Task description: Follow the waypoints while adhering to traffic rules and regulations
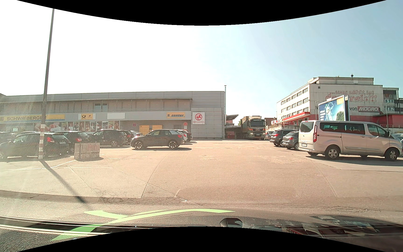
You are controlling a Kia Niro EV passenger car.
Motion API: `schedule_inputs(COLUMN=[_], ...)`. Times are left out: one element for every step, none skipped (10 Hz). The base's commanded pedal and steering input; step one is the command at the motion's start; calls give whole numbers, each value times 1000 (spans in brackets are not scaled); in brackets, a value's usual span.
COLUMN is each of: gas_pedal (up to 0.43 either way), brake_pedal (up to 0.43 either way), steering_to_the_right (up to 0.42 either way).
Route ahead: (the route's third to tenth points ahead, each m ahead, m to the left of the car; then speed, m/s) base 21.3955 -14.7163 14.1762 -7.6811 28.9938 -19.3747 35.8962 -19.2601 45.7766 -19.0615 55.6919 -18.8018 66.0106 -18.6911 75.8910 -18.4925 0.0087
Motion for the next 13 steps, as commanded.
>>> schedule_inputs(gas_pedal=[0,0,0,0,0,0,0,0,0,0,0,0,0], brake_pedal=[287,287,293,293,287,287,287,287,287,287,287,287,287], steering_to_the_right=[-53,-53,-53,-53,-53,-53,-53,-53,-53,-53,-54,-58,-60])
